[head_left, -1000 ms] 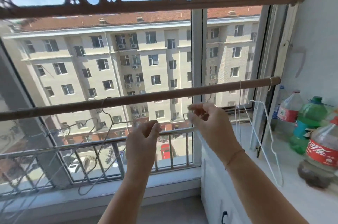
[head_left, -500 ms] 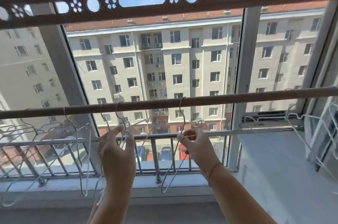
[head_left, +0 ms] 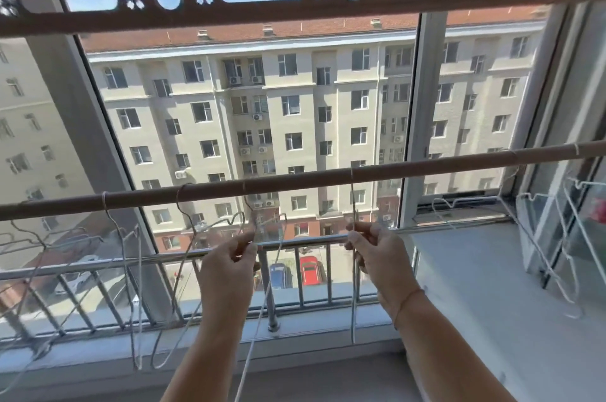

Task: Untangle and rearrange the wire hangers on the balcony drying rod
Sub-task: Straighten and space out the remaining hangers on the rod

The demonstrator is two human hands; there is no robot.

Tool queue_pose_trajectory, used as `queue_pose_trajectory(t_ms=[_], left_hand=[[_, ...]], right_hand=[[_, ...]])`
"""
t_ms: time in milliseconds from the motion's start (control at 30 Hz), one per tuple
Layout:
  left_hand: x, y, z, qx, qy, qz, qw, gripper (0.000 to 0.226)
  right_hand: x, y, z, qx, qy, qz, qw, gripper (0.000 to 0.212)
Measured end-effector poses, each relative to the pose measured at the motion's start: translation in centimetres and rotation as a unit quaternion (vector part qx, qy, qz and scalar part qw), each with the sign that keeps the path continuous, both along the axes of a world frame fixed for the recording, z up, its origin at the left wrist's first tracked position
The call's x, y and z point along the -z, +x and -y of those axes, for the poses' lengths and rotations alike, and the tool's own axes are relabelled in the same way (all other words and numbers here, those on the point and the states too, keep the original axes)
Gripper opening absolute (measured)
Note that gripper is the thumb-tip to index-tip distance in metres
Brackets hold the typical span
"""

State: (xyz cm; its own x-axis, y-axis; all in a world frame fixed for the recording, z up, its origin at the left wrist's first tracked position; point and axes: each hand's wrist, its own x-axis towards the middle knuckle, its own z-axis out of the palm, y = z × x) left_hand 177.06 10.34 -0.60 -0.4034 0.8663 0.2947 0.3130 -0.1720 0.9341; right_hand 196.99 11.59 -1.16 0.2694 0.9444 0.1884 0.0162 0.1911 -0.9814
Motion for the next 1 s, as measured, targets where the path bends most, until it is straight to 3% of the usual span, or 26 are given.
queue_pose_trajectory(t_ms=[267, 467, 1000], left_hand=[[-0.1, 9.4, -0.8, 0.08, 0.0, 0.069, 0.994, 0.022], [0.0, 14.2, -1.8, 0.081, -0.001, 0.097, 0.992, 0.024], [0.2, 15.6, -2.7, 0.057, -0.007, 0.111, 0.992, 0.024]], right_hand=[[-0.6, 8.2, -0.5, 0.046, -0.002, 0.028, 0.999, 0.017], [-1.0, 11.4, -0.7, 0.043, -0.007, 0.061, 0.997, 0.018], [-0.7, 12.1, -1.8, 0.005, -0.018, 0.067, 0.998, 0.015]])
